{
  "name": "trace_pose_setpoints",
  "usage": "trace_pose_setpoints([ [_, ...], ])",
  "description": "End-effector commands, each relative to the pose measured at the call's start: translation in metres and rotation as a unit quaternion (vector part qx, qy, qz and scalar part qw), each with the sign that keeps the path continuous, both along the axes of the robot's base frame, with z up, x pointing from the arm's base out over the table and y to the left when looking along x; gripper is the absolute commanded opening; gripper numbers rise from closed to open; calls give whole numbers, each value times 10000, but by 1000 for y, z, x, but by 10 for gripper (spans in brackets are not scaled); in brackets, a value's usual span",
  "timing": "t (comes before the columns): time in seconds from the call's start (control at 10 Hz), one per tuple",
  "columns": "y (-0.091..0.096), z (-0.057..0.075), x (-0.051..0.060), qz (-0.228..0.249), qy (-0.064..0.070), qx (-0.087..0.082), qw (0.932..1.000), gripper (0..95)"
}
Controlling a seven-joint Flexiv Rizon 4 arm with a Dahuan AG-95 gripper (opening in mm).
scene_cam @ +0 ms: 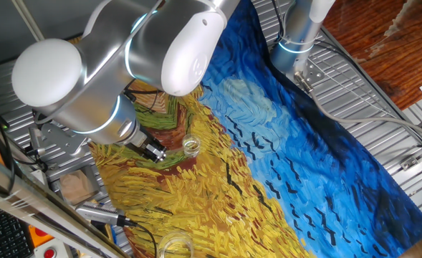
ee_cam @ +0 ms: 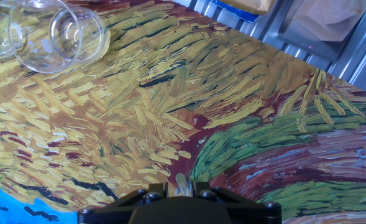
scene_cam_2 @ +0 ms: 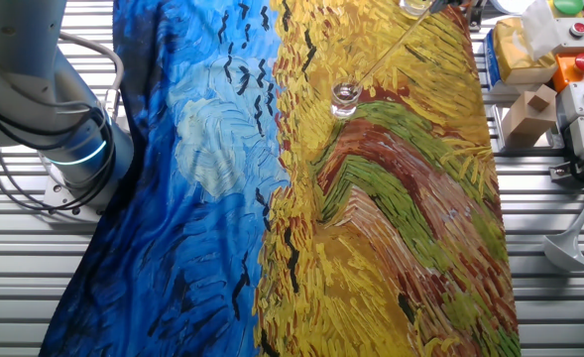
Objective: Stir the beaker with a glass rod
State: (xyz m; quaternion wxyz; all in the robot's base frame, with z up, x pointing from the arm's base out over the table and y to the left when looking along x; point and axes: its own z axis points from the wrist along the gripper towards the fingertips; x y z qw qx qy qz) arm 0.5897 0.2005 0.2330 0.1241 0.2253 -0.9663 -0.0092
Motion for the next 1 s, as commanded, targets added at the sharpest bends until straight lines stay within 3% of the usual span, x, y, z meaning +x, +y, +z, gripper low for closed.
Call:
trace_pose_setpoints([
  [0.1,0,-1,0,20,-29,36,10000,190],
  [1.0,0,-1,0,22,-29,19,10000,190],
])
